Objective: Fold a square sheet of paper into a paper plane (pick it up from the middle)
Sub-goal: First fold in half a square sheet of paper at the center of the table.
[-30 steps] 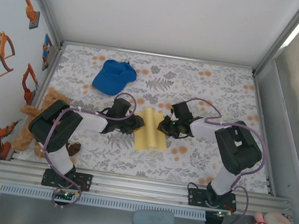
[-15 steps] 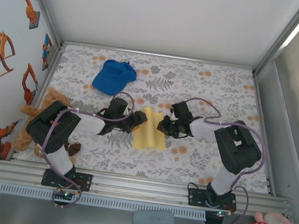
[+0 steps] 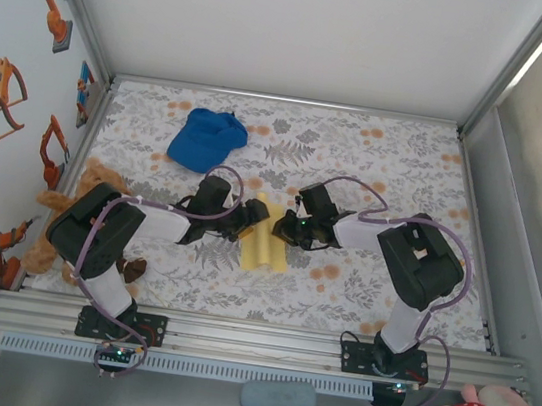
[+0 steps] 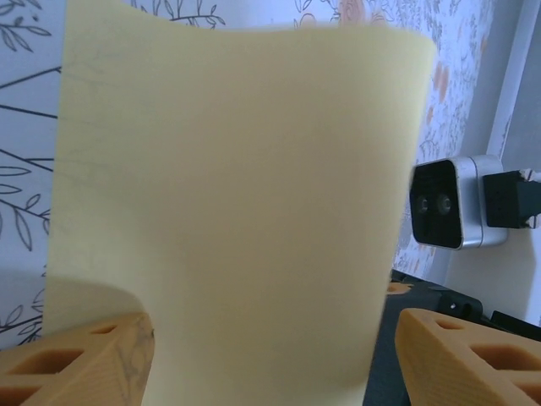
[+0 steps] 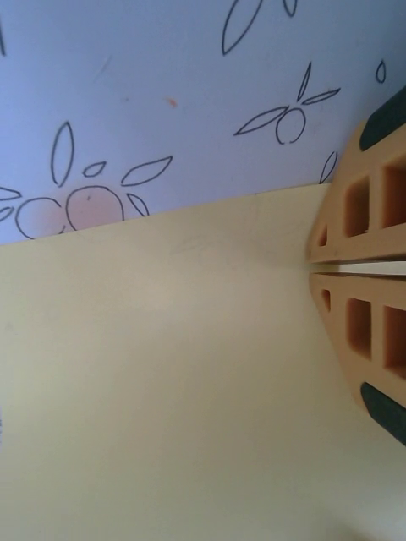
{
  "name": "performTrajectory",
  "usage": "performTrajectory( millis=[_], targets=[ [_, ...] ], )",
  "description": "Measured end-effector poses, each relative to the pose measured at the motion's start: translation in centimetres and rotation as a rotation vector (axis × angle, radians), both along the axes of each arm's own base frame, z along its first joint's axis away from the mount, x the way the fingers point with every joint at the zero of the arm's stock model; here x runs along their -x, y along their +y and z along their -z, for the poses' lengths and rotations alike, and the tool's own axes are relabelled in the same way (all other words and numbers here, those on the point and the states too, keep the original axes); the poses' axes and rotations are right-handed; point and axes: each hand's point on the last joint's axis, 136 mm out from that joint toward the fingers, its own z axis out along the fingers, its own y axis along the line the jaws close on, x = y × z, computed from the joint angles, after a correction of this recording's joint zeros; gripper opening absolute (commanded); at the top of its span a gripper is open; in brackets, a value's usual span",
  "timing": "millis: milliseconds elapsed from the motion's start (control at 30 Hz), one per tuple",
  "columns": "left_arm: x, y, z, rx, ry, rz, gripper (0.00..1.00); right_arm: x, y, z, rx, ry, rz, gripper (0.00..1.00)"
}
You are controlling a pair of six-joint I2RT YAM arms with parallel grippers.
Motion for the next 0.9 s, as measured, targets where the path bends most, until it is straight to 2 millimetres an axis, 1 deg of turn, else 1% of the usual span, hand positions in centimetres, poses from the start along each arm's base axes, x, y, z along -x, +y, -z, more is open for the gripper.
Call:
performTrajectory(
  millis=[67, 167, 400, 667, 900],
  targets=[
    [0.0, 0.0, -0.2, 0.0, -0.01, 0.005, 0.83, 0.0, 0.0, 0.0, 0.0, 0.003, 0.003, 0.11],
    [0.0, -0.1, -0.3, -0.006, -0.018, 0.015, 0.84, 0.0, 0.0, 0.0, -0.001, 0.005, 0.006, 0.11],
    [0.2, 0.0, 0.0, -0.053, -0.013, 0.034, 0.77, 0.0, 0.2, -0.1, -0.01, 0.004, 0.002, 0.11],
    [0.4, 0.4, 0.8, -0.098, 0.012, 0.042, 0.63, -0.2, 1.2, -0.9, -0.062, -0.011, -0.009, 0.11],
    [0.9, 1.0, 1.7, -0.149, 0.035, 0.058, 0.43, -0.3, 1.6, -1.3, -0.085, -0.017, -0.011, 0.12]
  ],
)
